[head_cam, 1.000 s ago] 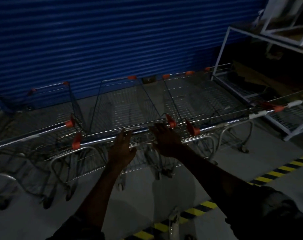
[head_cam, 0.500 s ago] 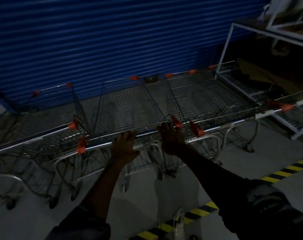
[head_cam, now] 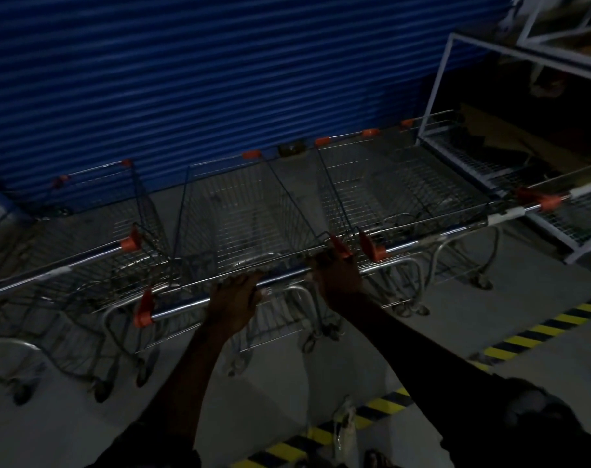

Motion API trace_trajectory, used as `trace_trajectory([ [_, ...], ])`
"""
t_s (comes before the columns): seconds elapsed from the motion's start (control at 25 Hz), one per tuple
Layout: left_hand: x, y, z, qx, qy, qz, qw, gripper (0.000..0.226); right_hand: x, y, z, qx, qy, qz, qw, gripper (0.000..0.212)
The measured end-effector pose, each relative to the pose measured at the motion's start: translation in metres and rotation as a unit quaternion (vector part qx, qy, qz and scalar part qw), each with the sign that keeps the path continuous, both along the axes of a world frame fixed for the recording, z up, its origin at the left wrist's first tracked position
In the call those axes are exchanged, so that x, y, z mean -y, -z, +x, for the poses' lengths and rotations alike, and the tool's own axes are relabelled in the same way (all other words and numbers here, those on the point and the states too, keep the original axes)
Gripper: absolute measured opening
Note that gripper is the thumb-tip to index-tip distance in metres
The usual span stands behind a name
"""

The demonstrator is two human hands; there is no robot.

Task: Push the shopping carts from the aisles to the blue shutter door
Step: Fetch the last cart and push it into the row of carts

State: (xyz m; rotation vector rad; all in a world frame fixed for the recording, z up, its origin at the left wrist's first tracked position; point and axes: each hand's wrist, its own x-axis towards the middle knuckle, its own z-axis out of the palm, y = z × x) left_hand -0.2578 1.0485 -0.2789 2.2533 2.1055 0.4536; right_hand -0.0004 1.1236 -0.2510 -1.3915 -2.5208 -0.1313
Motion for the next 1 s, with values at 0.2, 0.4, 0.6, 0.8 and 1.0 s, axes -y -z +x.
trace_trajectory([
  [0.2,0.001,-0.006,0.022,-0.003,-0.008,0.009,1.0,0.066,-0.005,-0.005,0.013,0.019,0.011,-0.02,1.0,0.035],
  [0.4,-0.002,-0.007,0.025,0.007,-0.008,-0.023,1.0,0.072,-0.006,-0.001,0.021,0.047,0.001,0.035,0.998,0.015],
  [0.6,0.0,-0.016,0.034,0.017,-0.001,-0.012,1.0,0.06,-0.008,0.005,0.023,-0.226,0.069,-0.053,0.97,0.035],
  [0.8,-0.005,-0.013,0.038,0.021,0.01,-0.02,1.0,0.058,-0.01,-0.002,0.039,-0.041,-0.001,0.062,0.997,0.027],
  [1.0,-0.014,-0.008,0.03,0.029,0.028,-0.024,0.999,0.054,-0.001,-0.004,0.039,-0.042,0.024,0.033,0.998,0.027],
])
